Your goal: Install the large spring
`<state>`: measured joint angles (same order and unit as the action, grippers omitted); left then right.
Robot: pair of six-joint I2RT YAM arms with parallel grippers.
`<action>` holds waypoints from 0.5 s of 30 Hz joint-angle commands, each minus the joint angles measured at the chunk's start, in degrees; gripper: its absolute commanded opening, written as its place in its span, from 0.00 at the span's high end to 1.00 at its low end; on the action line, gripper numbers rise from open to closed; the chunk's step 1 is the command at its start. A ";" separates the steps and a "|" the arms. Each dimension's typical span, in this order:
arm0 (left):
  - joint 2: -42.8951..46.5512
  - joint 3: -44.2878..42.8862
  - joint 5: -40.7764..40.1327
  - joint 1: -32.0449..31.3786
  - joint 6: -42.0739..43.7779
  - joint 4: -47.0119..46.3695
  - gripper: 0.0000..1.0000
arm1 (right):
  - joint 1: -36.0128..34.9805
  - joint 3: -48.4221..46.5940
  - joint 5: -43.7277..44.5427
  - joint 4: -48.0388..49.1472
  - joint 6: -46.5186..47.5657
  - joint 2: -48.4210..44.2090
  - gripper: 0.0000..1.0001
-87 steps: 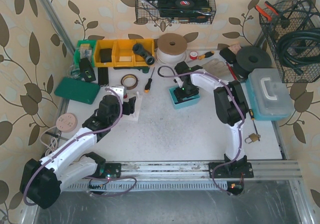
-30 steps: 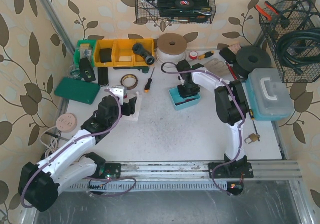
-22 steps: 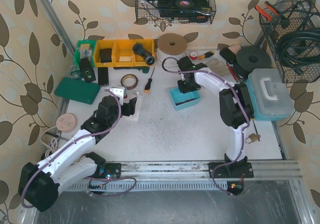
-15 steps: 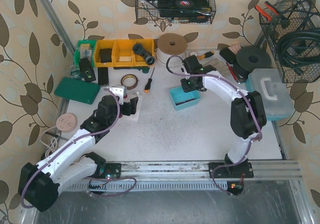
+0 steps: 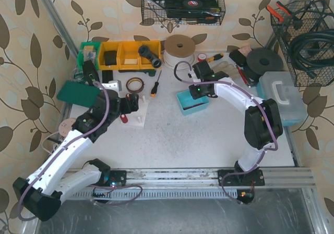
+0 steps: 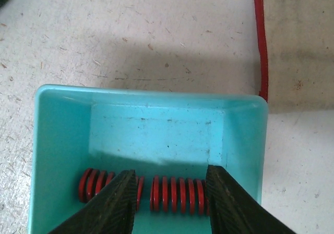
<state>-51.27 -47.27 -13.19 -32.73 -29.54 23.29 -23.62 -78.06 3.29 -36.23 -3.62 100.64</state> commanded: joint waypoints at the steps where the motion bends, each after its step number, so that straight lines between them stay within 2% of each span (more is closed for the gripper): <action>1: -0.23 -10.62 -0.87 -0.48 -3.37 14.51 0.01 | -0.34 -2.93 -1.28 -3.13 -2.84 0.04 0.59; 5: -3.20 -16.59 3.77 -0.45 -5.20 23.01 0.04 | -0.31 -8.45 -1.67 -9.37 -1.29 2.64 0.59; 7: -4.31 -17.44 4.95 -0.41 -4.25 24.10 0.04 | -0.31 -9.48 -0.89 -11.02 -1.30 4.51 0.59; 15: -7.69 -22.54 1.79 -0.44 9.98 27.29 0.02 | -1.08 -10.48 -0.81 -15.37 -9.73 8.29 0.46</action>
<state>-58.35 -65.14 -10.37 -32.73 -27.68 47.03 -23.86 -87.18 2.42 -46.59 -7.64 107.02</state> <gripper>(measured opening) 0.975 0.527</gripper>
